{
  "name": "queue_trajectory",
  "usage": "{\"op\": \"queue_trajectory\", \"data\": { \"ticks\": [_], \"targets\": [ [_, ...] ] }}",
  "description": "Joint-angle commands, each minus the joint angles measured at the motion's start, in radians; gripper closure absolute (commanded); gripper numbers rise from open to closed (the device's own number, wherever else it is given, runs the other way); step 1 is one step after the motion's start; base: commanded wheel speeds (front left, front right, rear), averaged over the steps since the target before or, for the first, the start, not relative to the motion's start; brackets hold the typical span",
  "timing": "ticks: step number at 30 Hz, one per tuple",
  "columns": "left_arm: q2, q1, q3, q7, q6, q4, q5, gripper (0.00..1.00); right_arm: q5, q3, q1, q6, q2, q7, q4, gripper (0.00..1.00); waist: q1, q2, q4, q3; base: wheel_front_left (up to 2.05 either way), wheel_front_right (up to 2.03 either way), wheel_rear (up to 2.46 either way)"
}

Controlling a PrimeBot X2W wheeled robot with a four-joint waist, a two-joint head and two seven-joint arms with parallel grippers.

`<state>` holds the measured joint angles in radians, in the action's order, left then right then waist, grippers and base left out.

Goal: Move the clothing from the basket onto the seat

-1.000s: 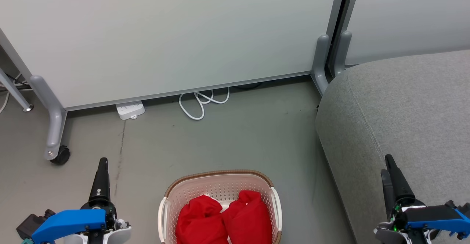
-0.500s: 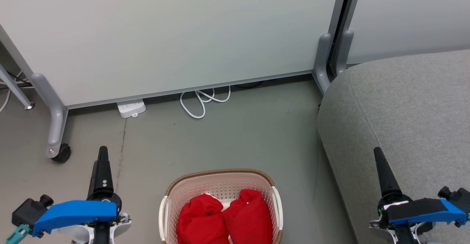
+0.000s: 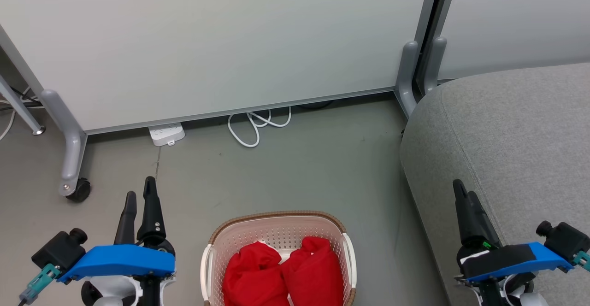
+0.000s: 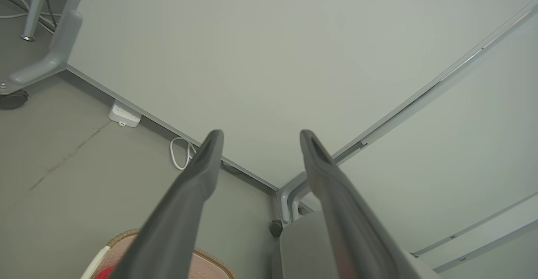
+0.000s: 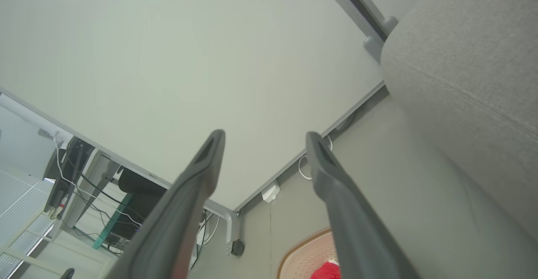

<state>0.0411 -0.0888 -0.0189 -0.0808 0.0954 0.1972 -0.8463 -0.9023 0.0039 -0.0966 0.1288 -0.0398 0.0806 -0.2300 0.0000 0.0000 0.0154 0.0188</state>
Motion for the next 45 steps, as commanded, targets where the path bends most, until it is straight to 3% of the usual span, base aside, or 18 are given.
{"op": "queue_trajectory", "data": {
  "ticks": [1,23,45],
  "targets": [
    [0.009,-0.027,0.008,-0.011,-0.004,-0.013,0.043,0.00,0.037,0.006,-0.021,0.001,-0.008,0.011,0.012,0.00,0.0000,0.0000,0.001,0.000,0.00,0.00,0.00],
    [0.010,-0.025,0.067,-0.074,-0.019,0.000,0.359,0.00,0.332,0.032,-0.024,0.002,-0.010,0.074,-0.024,0.00,0.0000,0.0000,0.006,0.002,0.00,0.00,0.00],
    [0.010,-0.032,0.106,-0.124,-0.023,0.018,0.572,0.00,0.544,0.047,-0.032,0.002,-0.012,0.123,-0.043,0.00,0.0000,0.0000,0.015,0.008,0.00,0.00,0.00]
  ]
}}
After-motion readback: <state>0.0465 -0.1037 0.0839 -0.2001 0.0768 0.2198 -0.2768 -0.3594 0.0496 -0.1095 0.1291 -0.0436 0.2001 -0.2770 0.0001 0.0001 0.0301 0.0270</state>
